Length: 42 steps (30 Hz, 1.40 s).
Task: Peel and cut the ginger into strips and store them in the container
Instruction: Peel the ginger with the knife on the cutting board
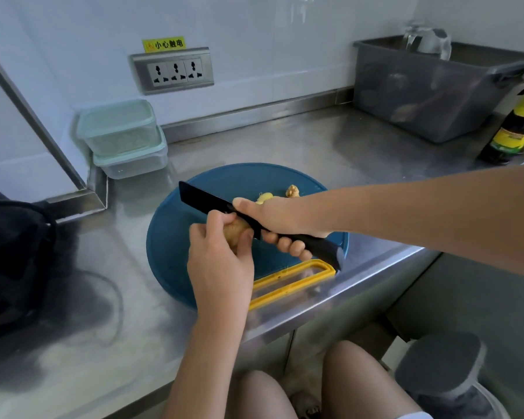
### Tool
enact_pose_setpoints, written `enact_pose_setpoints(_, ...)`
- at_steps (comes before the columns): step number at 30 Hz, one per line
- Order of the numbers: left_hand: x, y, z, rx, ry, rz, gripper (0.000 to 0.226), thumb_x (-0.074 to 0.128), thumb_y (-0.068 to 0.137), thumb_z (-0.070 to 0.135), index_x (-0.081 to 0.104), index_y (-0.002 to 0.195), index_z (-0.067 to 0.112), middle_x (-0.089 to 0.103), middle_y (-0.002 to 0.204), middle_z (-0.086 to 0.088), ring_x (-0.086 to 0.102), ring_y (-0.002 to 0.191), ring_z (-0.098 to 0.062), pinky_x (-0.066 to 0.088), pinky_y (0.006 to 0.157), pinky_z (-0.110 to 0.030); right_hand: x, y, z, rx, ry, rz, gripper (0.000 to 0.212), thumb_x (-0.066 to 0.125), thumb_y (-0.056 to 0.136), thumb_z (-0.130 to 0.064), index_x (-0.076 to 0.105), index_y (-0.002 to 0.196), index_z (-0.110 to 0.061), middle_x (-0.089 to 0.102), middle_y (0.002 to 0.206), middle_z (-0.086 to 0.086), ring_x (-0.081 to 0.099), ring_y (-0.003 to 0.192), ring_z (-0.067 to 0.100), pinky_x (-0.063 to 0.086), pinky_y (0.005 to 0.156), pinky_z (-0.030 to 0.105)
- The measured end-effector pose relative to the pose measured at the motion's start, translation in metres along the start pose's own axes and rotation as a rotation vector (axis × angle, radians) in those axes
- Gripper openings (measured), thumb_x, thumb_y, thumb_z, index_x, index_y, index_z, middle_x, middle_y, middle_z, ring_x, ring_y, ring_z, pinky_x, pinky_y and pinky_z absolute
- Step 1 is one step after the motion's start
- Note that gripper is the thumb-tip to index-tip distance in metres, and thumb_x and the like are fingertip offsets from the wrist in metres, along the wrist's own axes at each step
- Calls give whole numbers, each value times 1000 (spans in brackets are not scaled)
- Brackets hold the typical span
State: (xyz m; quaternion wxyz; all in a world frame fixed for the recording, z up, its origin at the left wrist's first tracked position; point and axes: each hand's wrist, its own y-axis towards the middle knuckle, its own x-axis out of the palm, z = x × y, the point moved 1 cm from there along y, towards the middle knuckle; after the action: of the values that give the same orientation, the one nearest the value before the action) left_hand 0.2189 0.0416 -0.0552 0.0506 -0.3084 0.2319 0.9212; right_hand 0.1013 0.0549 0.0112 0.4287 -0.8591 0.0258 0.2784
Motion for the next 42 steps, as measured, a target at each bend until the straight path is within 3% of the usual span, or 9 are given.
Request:
enact_pose_setpoints(15,-7,-2,6,-33,-39,0,27,67,86,28,54,109,22,46,96,4,49,77,-9,34,56,-10,-2,-35,59,82,33,-25,73,23,79,-88,33,56,-19,33,47,-1,29,35,14,31,40,19)
enact_pose_setpoints(27,-5,-1,5,7,43,-3,29,66,87,28,52,111,22,43,97,3,48,79,-10,32,54,-9,2,-31,56,80,27,-2,75,22,77,-89,33,53,-18,35,45,-1,30,34,14,31,40,18)
enact_pose_setpoints(36,-4,1,1,6,75,5,28,63,88,30,52,112,22,51,102,-2,47,80,-10,33,56,-9,0,-33,48,105,-13,4,76,22,79,-87,35,52,-17,37,45,0,32,35,13,34,41,19)
enact_pose_setpoints(42,-4,1,1,1,32,8,26,64,88,29,52,110,22,50,99,0,50,78,-12,39,58,-18,1,-29,28,102,-47,40,73,22,82,-85,33,57,-17,32,45,0,28,33,15,30,43,20)
